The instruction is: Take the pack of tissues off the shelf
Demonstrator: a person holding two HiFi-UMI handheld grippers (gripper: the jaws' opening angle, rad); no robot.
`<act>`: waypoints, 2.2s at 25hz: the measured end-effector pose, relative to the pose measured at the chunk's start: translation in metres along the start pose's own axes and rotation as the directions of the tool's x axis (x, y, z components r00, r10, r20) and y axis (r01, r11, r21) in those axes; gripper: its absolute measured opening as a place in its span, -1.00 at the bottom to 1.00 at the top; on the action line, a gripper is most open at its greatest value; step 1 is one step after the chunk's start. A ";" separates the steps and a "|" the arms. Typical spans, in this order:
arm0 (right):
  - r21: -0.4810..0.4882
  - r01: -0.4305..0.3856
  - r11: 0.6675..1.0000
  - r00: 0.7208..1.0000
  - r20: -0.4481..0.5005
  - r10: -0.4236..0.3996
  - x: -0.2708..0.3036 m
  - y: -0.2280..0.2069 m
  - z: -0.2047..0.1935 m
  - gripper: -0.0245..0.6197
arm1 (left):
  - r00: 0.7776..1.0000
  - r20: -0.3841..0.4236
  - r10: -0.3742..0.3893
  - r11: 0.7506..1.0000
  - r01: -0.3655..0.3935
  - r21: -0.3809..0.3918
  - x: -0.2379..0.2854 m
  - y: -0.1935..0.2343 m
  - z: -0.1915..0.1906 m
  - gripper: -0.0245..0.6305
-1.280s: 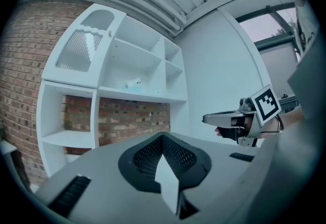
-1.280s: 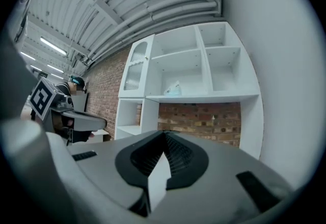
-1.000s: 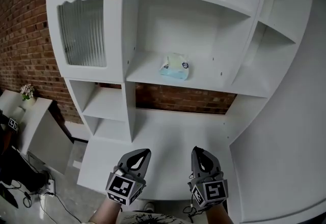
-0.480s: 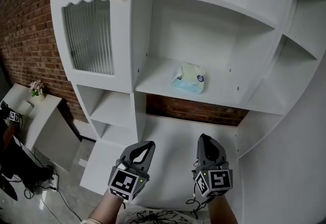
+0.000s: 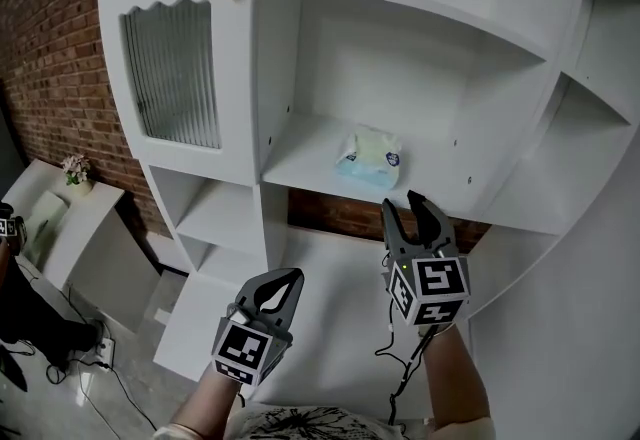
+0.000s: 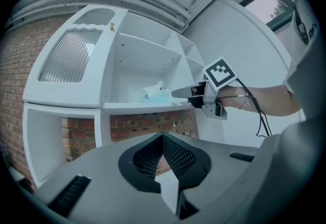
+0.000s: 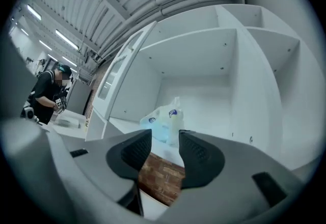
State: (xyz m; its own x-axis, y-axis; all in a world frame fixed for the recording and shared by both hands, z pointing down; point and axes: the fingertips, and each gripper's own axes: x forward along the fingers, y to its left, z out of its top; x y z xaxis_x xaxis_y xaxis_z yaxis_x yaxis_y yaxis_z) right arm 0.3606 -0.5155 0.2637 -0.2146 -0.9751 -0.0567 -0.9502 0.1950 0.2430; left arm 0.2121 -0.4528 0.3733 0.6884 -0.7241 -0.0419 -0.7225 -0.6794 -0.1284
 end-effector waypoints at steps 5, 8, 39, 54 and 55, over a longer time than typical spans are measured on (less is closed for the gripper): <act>-0.036 -0.019 0.999 0.998 -0.058 0.017 0.031 -0.006 0.010 -0.40 | 1.000 0.006 -0.019 1.000 0.019 -0.015 0.007 -0.003 -0.001 -0.88; -0.013 -0.027 1.000 0.995 -0.101 0.026 0.042 -0.010 0.010 -0.43 | 1.000 0.007 -0.015 0.999 0.015 -0.029 0.008 -0.001 -0.002 -0.88; 0.029 -0.061 0.998 0.997 0.053 0.060 -0.083 0.017 -0.010 -0.88 | 1.000 -0.030 0.004 0.999 -0.006 -0.052 -0.028 -0.047 -0.013 -0.88; 0.159 -0.096 0.983 0.990 -0.087 0.111 -0.161 0.040 -0.135 -0.89 | 0.997 -0.073 -0.011 0.997 0.005 -0.083 -0.029 -0.085 -0.035 -0.88; 0.151 -0.097 0.984 0.990 -0.090 0.111 -0.163 0.042 -0.138 -0.89 | 0.997 -0.073 -0.013 0.996 0.007 -0.085 -0.029 -0.086 -0.035 -0.88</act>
State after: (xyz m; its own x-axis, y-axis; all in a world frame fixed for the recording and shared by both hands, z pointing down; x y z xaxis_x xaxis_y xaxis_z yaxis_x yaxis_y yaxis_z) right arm 0.3867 -0.3630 0.4169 -0.2980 -0.9528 0.0577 -0.9481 0.3025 0.0982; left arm 0.2522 -0.3774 0.4206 0.6913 -0.7219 0.0322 -0.7206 -0.6920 -0.0441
